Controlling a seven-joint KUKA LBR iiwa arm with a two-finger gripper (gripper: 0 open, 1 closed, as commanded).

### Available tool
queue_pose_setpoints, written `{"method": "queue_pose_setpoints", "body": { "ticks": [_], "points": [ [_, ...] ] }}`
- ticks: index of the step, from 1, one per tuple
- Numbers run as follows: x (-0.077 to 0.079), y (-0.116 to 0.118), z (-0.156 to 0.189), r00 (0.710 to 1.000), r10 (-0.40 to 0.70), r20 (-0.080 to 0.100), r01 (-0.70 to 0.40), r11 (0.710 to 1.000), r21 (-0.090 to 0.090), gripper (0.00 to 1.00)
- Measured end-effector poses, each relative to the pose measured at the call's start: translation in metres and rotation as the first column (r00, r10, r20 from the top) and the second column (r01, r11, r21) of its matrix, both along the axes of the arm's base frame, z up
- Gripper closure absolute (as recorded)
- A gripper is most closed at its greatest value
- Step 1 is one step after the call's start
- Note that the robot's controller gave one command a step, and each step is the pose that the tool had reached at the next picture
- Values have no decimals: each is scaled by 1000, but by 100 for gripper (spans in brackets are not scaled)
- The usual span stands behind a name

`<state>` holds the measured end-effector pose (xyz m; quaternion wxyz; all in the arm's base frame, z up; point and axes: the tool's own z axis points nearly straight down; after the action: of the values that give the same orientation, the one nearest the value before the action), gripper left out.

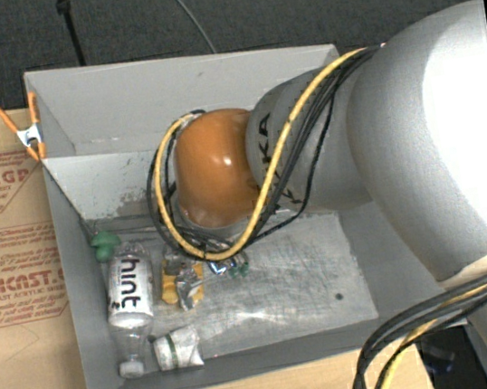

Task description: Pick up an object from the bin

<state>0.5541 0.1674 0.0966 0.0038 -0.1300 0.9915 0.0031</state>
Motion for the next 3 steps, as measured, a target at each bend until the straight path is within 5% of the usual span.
{"method": "queue_pose_setpoints", "body": {
  "ticks": [2,3],
  "points": [
    [-17,7,-1,999,-5,34,5,1000,0,100],
    [-13,24,43,1000,-8,-9,8,1000,-8,100]
  ]
}}
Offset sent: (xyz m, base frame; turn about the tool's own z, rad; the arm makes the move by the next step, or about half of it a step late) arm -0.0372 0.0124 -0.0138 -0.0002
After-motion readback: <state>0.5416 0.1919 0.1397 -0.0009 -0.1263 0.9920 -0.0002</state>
